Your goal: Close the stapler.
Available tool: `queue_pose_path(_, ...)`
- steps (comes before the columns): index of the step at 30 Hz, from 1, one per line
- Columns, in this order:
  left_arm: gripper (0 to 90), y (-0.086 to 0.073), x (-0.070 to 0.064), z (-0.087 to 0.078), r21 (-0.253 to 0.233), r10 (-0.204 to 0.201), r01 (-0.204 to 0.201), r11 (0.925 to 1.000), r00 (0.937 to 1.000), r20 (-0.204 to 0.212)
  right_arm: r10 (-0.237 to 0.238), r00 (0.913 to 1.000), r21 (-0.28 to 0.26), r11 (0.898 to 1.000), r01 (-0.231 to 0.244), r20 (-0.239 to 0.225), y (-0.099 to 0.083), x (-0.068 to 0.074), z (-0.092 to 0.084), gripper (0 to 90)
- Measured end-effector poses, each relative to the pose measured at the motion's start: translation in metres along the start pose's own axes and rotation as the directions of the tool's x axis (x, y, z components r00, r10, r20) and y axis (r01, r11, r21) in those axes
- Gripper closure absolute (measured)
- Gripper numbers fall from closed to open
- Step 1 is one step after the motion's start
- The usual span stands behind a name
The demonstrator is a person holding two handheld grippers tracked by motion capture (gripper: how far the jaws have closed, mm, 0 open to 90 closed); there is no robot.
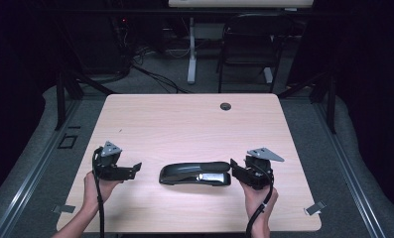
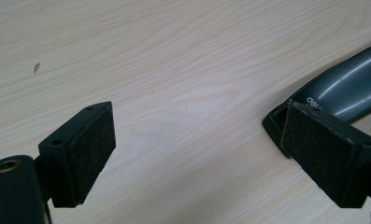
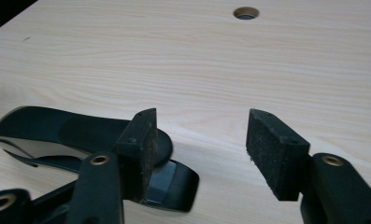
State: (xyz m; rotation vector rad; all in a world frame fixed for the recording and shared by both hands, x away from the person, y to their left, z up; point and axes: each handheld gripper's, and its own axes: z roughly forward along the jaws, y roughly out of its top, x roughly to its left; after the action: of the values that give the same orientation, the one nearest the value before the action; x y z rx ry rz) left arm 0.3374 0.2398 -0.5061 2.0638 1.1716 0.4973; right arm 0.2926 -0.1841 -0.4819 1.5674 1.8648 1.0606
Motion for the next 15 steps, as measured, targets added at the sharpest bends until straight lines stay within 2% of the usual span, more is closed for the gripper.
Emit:
queue_pose_path(4,9.2,0.000,0.000,0.001,0.004,0.003,-0.003,1.0000,1.0000,0.001,0.043,0.9981,0.020,0.999,-0.044,0.044,-0.005,-0.008,-0.005,33.8)
queue_pose_path(11,7.8,-0.001,0.002,0.001,0.014,-0.002,0.002,0.9999,1.0000,0.002,0.090,0.9937,0.075,0.993,-0.095,0.068,-0.016,-0.021,-0.006,17.3)
queue_pose_path(15,6.9,-0.001,0.003,0.002,0.018,-0.006,0.006,0.9998,1.0000,0.003,0.114,0.9904,0.080,0.990,-0.120,0.078,-0.026,-0.024,-0.008,15.0)
